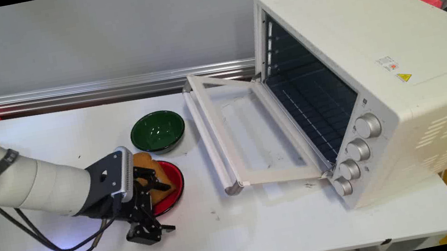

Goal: Close the oven

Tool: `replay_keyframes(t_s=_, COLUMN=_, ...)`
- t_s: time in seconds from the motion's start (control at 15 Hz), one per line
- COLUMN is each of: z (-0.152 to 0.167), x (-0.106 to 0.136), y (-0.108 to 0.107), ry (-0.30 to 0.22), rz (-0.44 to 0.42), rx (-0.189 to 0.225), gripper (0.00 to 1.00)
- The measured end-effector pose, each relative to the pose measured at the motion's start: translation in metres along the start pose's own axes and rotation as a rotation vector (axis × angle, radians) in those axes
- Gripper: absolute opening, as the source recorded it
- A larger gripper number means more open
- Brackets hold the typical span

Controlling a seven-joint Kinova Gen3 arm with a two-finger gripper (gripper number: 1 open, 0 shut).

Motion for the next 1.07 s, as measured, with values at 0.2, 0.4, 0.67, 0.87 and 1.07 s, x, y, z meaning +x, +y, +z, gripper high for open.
replay_keyframes(t_s=0.2, z=-0.006, x=0.003, y=-0.002, ry=0.013, rz=0.008, rx=0.001, gripper=1.00)
replay_keyframes(t_s=0.4, z=-0.013, x=0.005, y=-0.008, ry=0.012, rz=0.006, rx=-0.015, gripper=1.00)
replay_keyframes(t_s=0.67, z=-0.028, x=0.009, y=-0.017, ry=0.015, rz=0.007, rx=-0.043, gripper=1.00)
replay_keyframes(t_s=0.87, z=-0.044, x=0.016, y=-0.029, ry=0.017, rz=0.003, rx=-0.066, gripper=1.00)
replay_keyframes(t_s=1.07, z=-0.058, x=0.021, y=-0.041, ry=0.011, rz=-0.011, rx=-0.078, gripper=1.00)
